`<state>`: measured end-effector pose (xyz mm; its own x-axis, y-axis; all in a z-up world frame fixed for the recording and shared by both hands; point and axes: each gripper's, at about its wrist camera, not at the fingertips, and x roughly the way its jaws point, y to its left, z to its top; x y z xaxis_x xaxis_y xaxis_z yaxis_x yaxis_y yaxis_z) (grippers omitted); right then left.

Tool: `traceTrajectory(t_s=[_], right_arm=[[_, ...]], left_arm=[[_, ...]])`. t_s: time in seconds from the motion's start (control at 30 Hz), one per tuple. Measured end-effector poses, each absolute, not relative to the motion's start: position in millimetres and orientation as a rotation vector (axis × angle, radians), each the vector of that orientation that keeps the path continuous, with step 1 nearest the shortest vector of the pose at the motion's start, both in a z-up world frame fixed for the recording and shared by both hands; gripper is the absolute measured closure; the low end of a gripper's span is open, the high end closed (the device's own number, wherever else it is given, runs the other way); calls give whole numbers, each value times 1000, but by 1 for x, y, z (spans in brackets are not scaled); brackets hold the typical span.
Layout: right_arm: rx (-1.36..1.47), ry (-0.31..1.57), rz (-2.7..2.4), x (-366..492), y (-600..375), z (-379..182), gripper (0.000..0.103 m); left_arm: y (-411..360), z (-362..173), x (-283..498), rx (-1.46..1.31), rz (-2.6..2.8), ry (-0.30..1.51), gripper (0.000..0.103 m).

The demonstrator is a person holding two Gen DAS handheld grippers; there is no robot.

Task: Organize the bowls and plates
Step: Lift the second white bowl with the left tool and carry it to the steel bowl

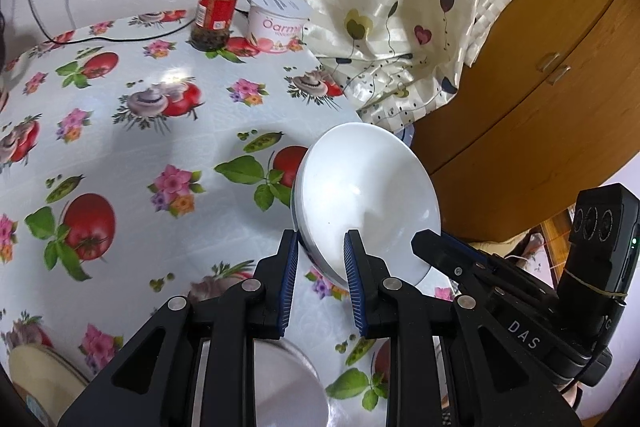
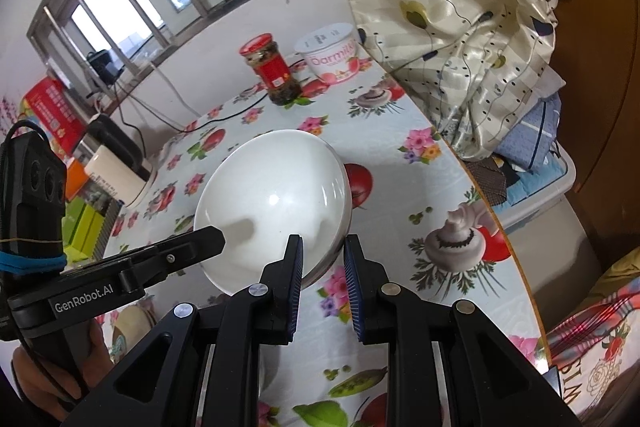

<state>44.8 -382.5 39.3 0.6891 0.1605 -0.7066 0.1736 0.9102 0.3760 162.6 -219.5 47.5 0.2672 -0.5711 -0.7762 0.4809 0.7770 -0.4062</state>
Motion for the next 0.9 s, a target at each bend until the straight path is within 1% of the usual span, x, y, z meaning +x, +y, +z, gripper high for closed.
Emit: traceTrajectory(t_s=[0.4,0.73,0.9], right_arm=[[388,801,52,20,-341,61,83],[353,826,117,-4,-300,62,83],[341,852,139,-11,-286,55,83]], left_arm=[[-168,66,124,-147,-676,1031,78],[-125,66,88,-172,-613,1028,78],[-114,55,76,-172,-579,1065,78]])
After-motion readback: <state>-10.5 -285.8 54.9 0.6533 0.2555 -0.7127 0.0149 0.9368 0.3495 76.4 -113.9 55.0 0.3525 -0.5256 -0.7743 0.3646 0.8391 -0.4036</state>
